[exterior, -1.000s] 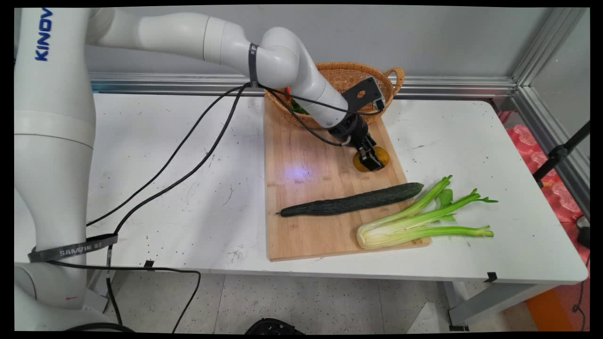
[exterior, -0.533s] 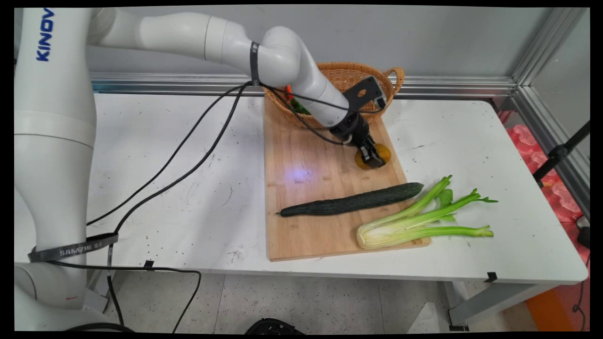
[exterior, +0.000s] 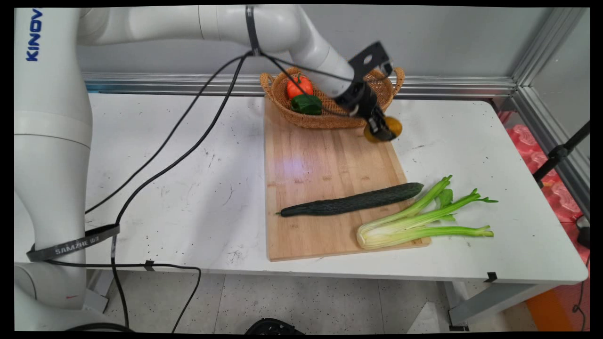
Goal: Place the picked object in the vegetable basket
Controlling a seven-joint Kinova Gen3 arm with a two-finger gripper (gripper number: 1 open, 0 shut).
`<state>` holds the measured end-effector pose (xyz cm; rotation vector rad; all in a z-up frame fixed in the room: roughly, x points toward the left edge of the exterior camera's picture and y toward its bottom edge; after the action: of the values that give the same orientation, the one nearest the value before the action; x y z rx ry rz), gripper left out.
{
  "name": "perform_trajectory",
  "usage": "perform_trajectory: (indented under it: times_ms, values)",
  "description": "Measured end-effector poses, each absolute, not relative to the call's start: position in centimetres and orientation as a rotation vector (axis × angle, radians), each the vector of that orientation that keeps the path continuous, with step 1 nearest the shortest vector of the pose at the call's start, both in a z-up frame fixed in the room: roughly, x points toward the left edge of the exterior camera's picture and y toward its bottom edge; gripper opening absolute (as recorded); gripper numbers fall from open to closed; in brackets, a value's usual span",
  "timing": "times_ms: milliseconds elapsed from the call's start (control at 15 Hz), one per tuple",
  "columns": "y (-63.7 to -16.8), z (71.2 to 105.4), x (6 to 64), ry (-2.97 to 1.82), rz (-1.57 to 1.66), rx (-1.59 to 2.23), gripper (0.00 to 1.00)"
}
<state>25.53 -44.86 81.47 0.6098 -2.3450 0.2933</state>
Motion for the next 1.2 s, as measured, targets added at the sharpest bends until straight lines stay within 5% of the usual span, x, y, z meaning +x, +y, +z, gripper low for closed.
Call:
perform_trajectory:
  times_ms: [600, 1200]
  values:
    - [-49.9, 85.9, 30.1, -2.342, 0.450, 0.600, 0.00]
    - [-53.2, 85.1, 36.1, -2.413, 0.562, 0.636, 0.00]
